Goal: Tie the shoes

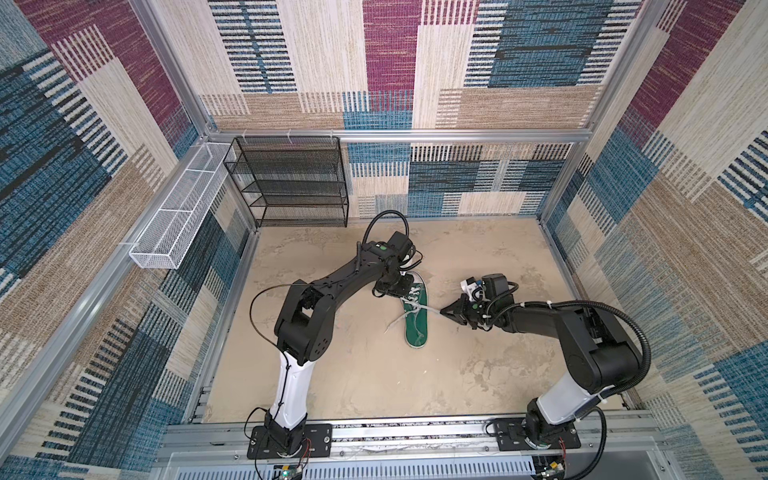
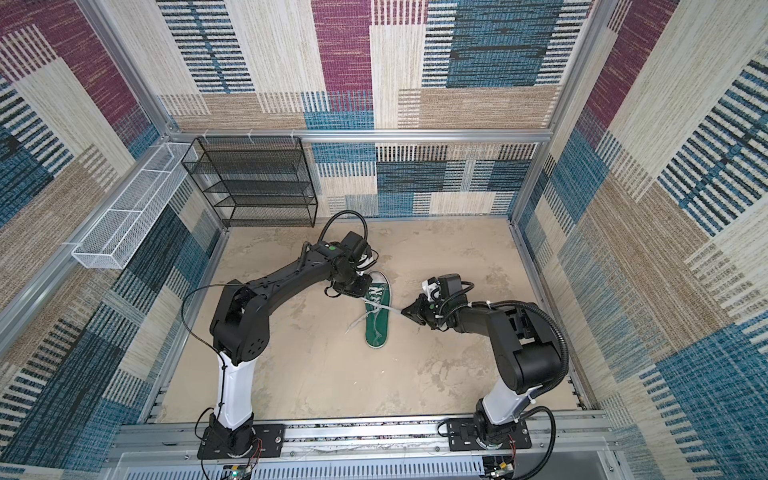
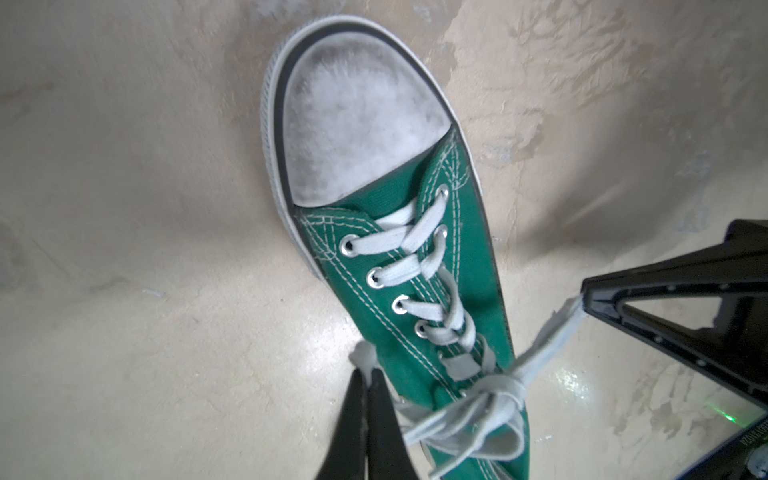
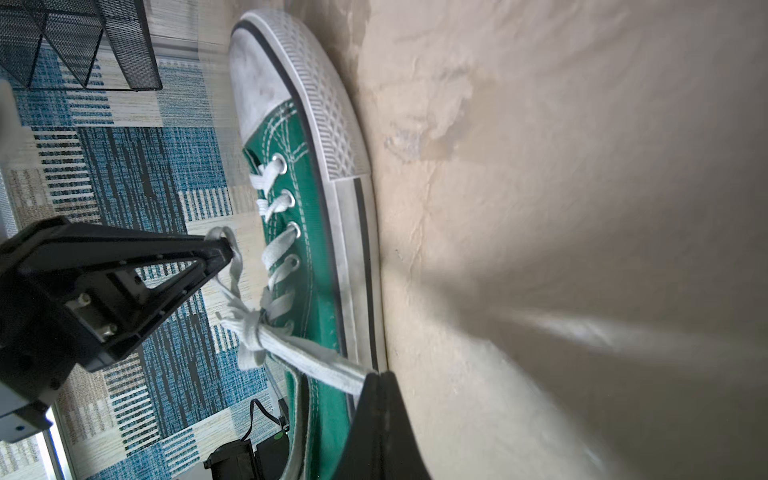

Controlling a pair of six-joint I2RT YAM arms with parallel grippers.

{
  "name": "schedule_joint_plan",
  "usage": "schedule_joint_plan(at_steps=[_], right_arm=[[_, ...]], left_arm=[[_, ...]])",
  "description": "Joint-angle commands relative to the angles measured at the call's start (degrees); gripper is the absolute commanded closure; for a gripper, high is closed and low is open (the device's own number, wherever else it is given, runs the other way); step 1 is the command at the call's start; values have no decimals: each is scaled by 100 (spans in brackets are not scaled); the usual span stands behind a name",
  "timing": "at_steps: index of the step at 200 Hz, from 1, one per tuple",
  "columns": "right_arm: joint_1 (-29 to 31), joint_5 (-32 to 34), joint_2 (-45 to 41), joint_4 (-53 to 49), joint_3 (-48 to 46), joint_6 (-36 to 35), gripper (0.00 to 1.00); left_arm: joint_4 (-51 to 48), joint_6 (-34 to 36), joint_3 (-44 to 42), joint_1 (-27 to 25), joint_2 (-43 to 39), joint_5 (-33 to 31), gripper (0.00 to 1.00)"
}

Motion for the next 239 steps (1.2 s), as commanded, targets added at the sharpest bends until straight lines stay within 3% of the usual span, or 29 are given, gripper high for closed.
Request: schedule_joint_plan(at_steps=[1, 80, 108, 239], right_arm=[[-22, 97, 22, -131, 48, -126, 100], [-97, 162, -13, -82, -101, -81, 100], [-106, 212, -58, -113, -145, -96, 100], [-211, 251, -52, -115, -147, -182, 100]], left_arm=[[113, -114, -72, 59, -94, -62, 100], [397, -343, -503, 202, -298, 260, 100], [399, -326, -460, 224, -352, 35, 100], [565, -494, -695, 271, -440, 178, 100]])
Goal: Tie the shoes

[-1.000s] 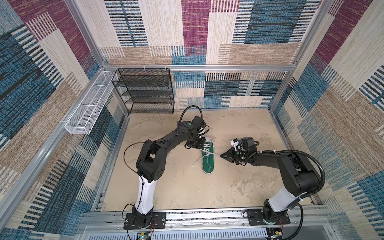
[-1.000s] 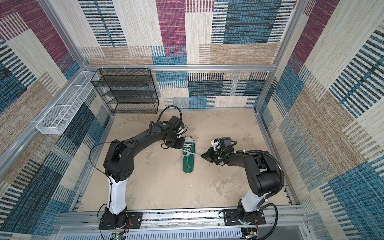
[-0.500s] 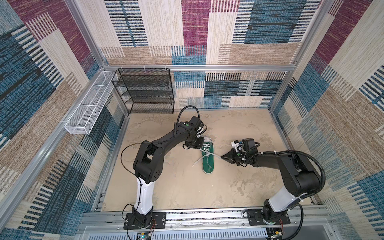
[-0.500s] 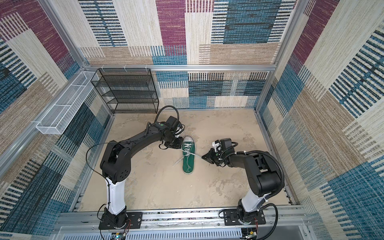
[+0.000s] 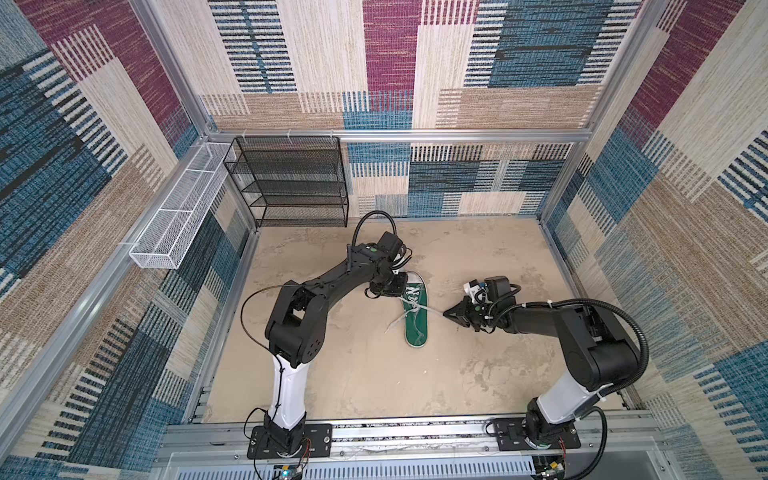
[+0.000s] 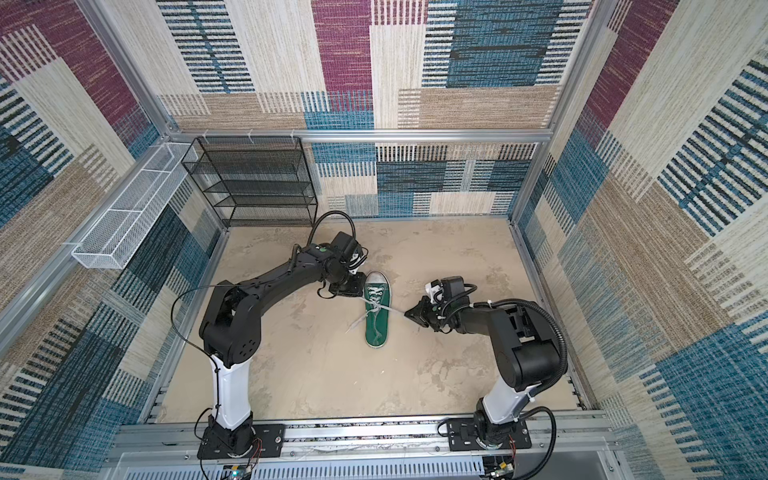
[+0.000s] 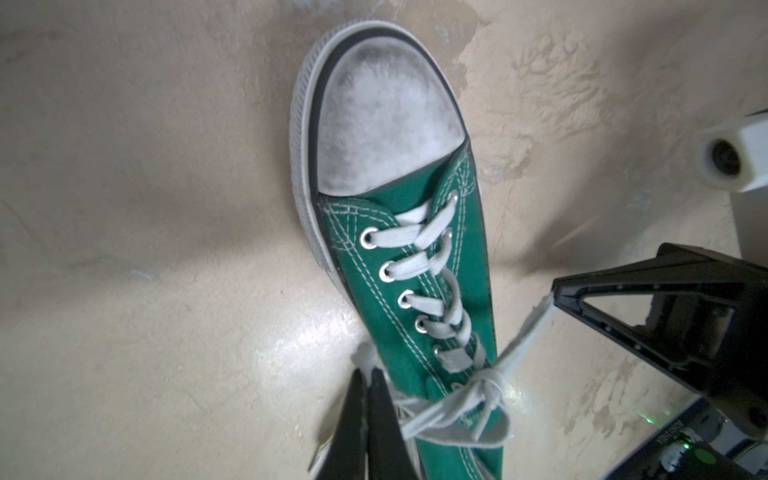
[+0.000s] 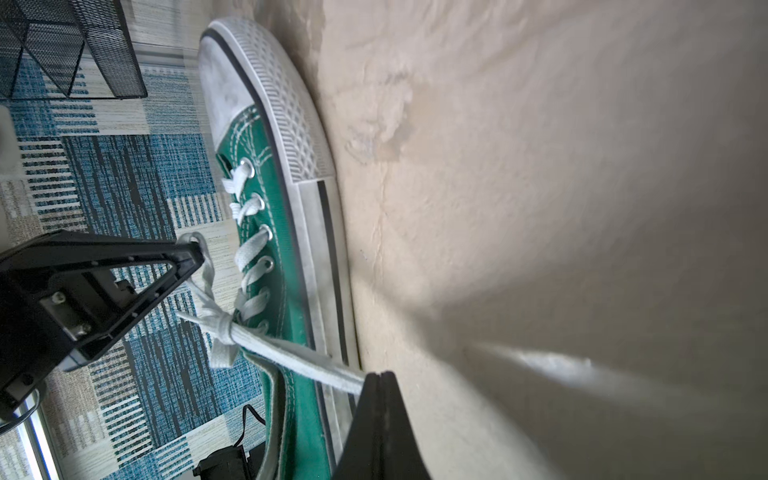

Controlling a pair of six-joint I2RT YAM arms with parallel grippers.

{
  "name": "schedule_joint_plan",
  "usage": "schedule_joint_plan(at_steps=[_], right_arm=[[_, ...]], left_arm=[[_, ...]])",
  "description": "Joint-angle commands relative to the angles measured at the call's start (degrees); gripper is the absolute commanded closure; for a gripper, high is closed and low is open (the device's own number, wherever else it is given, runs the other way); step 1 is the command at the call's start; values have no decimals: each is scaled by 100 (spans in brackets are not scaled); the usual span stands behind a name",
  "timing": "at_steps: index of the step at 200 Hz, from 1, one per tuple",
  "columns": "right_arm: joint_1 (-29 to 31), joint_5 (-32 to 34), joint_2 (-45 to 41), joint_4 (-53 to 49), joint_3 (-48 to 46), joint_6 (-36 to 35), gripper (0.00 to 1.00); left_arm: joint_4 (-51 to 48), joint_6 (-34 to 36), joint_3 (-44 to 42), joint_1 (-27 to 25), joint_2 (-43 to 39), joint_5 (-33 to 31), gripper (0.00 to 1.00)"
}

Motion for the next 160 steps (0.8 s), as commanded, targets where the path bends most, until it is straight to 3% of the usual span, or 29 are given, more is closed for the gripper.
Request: schedule_joint_plan(at_steps=[1, 63, 69, 78, 112, 136, 160], right_arm=[[-52, 194, -78, -49, -48, -64, 100], [-48, 108, -23, -186, 84, -276, 100], [-48, 119, -42, -208, 82, -309, 94], [-48, 114, -69, -227, 89, -346, 77], [-48, 220, -180, -632, 223, -612, 65], [-57, 547, -319, -1103, 420, -1056, 64], [98, 1097, -596, -1545, 777, -1999, 67]], left_arm=[[45, 9, -126, 29, -129, -219, 100], [191, -64, -273, 30, -159, 26, 100], [227, -88, -316, 38, -184, 9, 87], [355, -144, -423, 77, -243, 86, 69], [759, -229, -713, 155, -524, 406, 51], [962, -332, -930, 206, -787, 499, 47], [995, -415, -1035, 231, -980, 685, 51]])
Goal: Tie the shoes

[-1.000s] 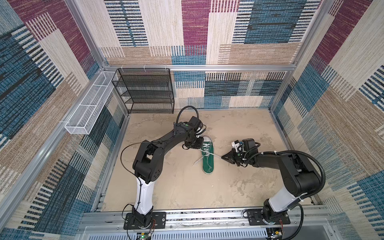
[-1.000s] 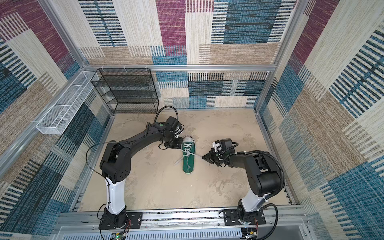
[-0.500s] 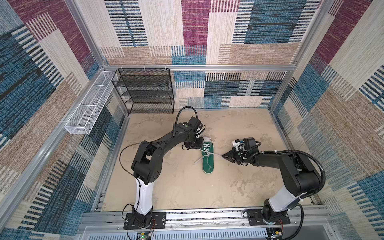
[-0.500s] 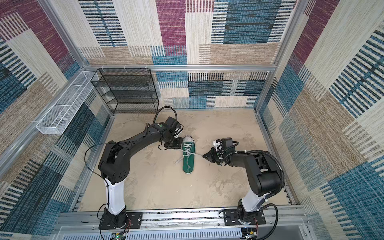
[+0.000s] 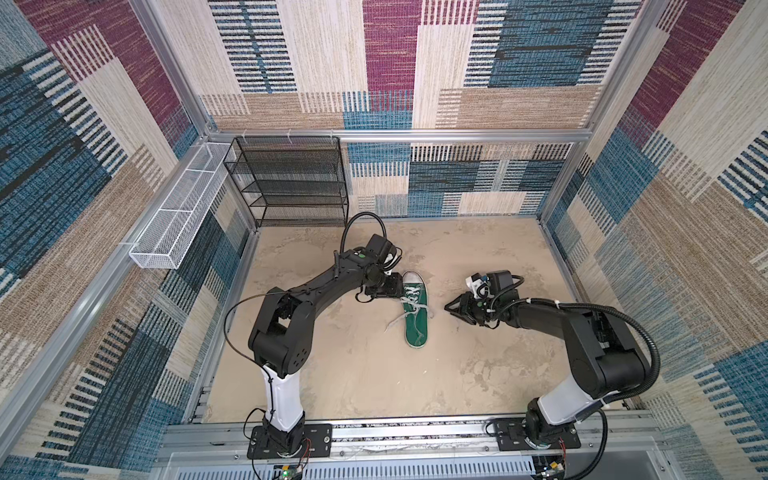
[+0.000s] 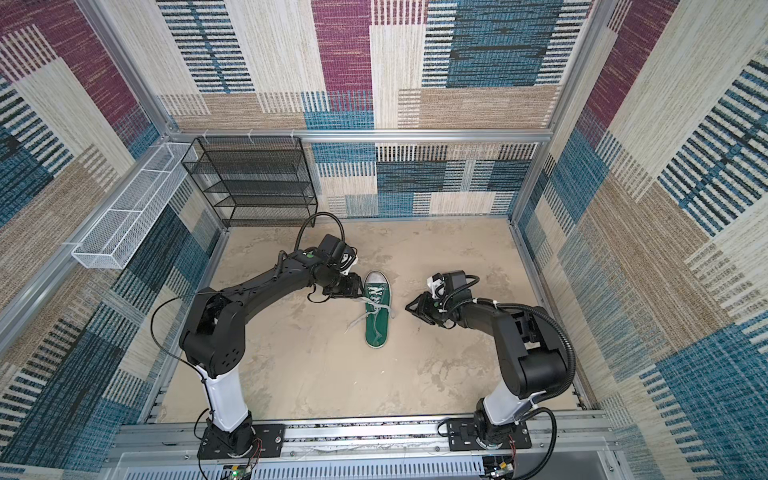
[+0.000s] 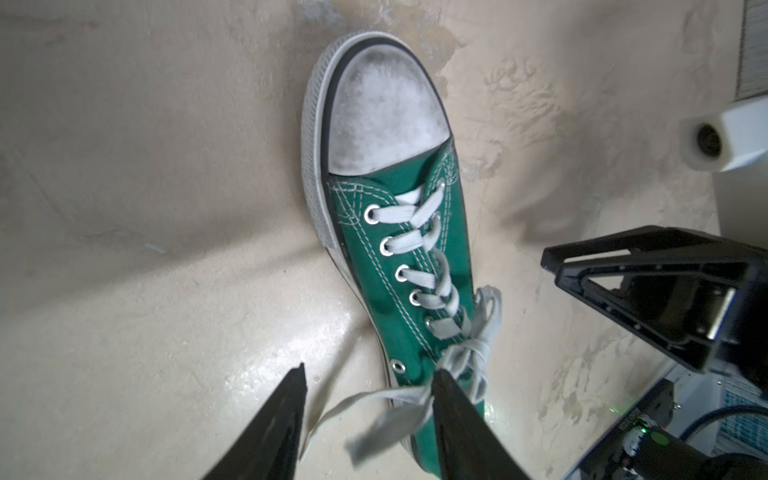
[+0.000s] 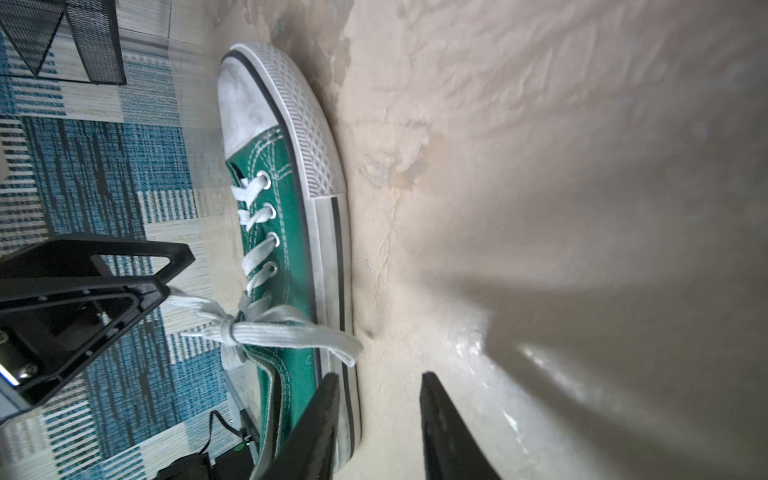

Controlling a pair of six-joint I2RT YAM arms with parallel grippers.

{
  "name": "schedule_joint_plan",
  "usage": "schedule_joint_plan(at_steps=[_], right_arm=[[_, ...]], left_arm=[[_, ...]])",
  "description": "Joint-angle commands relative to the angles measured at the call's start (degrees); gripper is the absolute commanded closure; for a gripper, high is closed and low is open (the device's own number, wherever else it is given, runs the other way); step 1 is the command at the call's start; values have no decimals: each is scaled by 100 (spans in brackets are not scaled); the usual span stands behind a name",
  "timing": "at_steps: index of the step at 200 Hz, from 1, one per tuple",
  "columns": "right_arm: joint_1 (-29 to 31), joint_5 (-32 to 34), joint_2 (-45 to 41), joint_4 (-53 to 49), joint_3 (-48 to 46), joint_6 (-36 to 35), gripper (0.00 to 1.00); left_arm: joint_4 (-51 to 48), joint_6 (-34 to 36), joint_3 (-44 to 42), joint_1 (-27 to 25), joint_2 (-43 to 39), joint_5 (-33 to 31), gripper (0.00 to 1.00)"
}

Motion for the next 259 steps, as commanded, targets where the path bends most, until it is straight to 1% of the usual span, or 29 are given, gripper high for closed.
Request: schedule_joint_plan(at_steps=[1, 11, 22, 37, 48, 61, 79, 92, 102, 121, 155, 170, 194, 209, 229, 244, 259], right_arm=[[142, 665, -262, -498, 290, -1037, 67], [281, 870, -409, -523, 399, -1489, 67], [419, 948, -498, -522, 524, -1885, 68], [568, 798, -560, -393, 608, -2494, 68], [760, 869, -644, -196, 598, -3029, 68], [881, 636, -684, 36, 583, -3521, 69], [905, 185, -638, 210, 633, -4029, 70], [983, 114, -564, 244, 673, -4376, 70], [1058, 121, -533, 238, 696, -4625, 70], [1106, 94, -485, 301, 693, -4834, 70], [1156, 3, -372, 325, 781, -4983, 70], [1198, -85, -333, 393, 773, -5054, 71], [1294, -45, -244, 447, 757, -5191, 71], [1304, -44, -183, 529, 717, -5175, 72], [1303, -87, -105, 586, 672, -5190, 73], [1307, -148, -96, 682, 600, -5180, 73], [1299, -131, -100, 779, 520, -5160, 73]], left_arm=[[236, -183, -81, 31, -181, 265, 51], [223, -220, -137, 30, -275, 236, 50], [234, -298, -269, 69, -429, 137, 48], [546, -562, -526, 209, -599, 510, 47], [657, -691, -566, 194, -586, 788, 51], [712, -754, -515, 95, -441, 1101, 55], [972, -890, -637, -7, -361, 1239, 59], [1296, -1078, -819, -6, -354, 1360, 60], [1356, -1132, -840, -20, -323, 1385, 60], [1384, -1159, -807, -33, -288, 1377, 60], [1370, -1196, -785, -107, -144, 1430, 60], [1467, -1240, -830, -143, -93, 1430, 62], [1565, -1309, -899, -139, -119, 1352, 68], [1570, -1297, -899, -140, -111, 1360, 74], [1624, -1324, -932, -145, -64, 1402, 79], [1672, -1352, -991, -144, -65, 1430, 81], [1693, -1350, -1021, -145, -91, 1422, 80]])
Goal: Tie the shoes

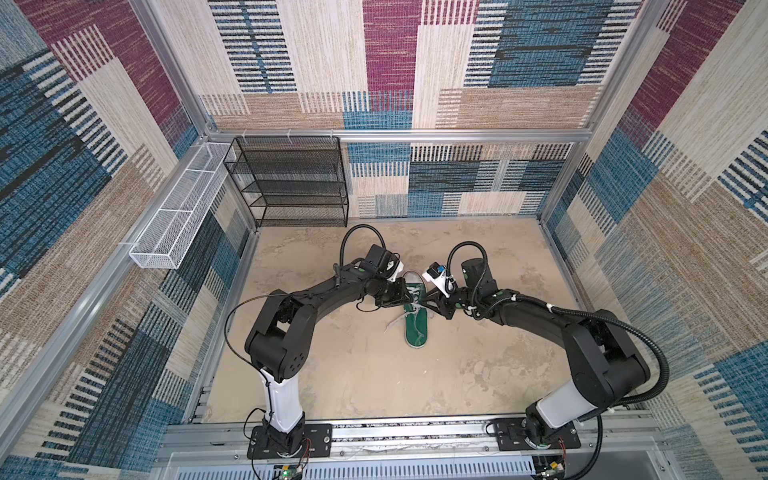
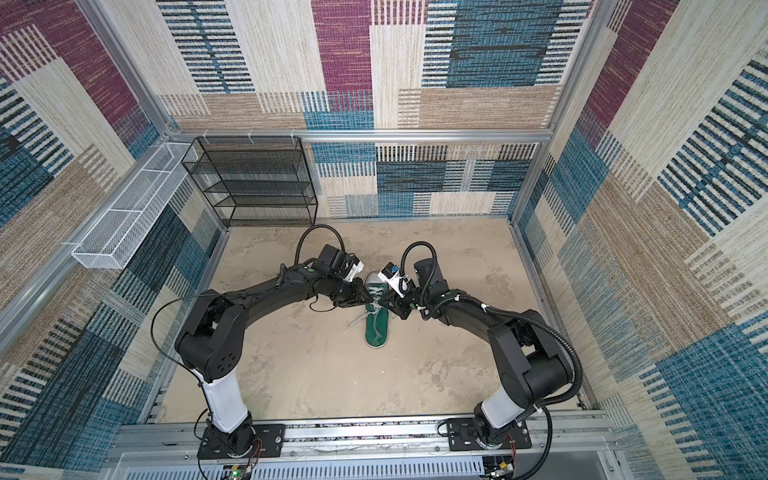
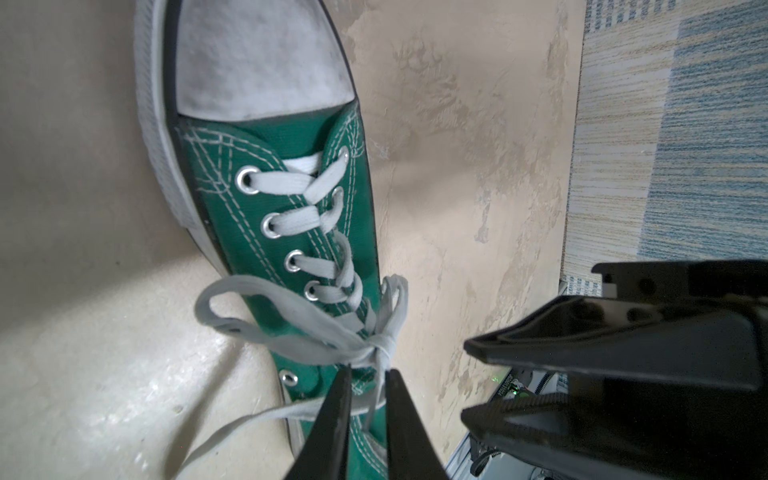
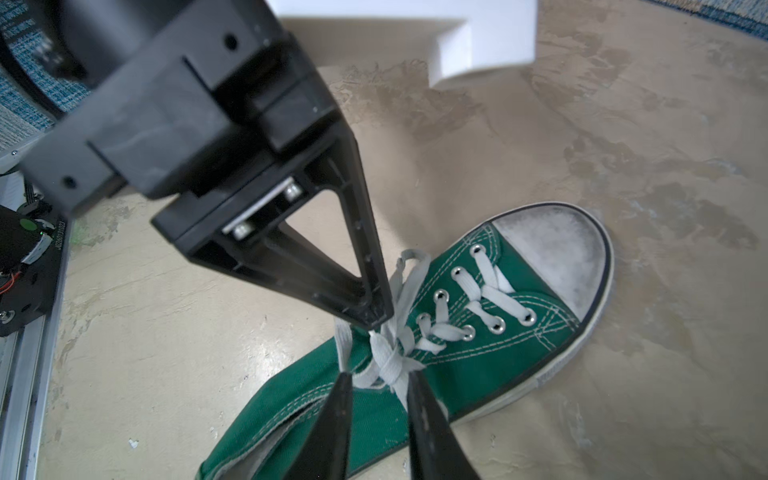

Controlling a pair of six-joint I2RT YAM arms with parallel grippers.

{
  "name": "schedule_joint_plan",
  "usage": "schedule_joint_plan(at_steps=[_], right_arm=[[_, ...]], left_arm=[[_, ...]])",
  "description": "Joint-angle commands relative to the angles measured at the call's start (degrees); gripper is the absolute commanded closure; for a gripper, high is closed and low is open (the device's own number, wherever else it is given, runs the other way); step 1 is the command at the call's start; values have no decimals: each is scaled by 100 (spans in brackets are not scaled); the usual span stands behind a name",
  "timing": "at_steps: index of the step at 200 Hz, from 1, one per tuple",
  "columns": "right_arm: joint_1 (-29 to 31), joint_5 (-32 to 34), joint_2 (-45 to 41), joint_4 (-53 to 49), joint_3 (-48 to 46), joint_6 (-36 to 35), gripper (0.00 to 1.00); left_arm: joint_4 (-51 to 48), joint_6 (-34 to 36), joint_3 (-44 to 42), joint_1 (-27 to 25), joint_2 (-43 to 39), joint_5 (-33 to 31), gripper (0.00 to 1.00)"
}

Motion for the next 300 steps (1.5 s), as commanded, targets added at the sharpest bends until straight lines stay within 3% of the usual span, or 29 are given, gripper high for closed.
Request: schedule_joint_plan(at_steps=[1, 40, 74, 99, 165, 300], right_arm=[[5, -120, 5, 355, -93, -55, 73], [5, -103, 41, 403, -152, -76, 74], [56, -186, 47, 474, -178, -172, 74], [116, -159, 208, 334, -14, -268, 75], [242, 22, 506, 416, 162, 288, 78], [350, 909, 710, 246, 285, 649, 76]], left_arm=[[163, -121, -45, -5, -18, 82, 79], [193, -130, -58, -1, -65, 102, 76], [168, -109, -41, -5, -53, 100, 93], [124, -78, -45, 4, -79, 107, 99], [187, -104, -130, 47, -142, 142, 100], [202, -84, -138, 141, -254, 167, 100]])
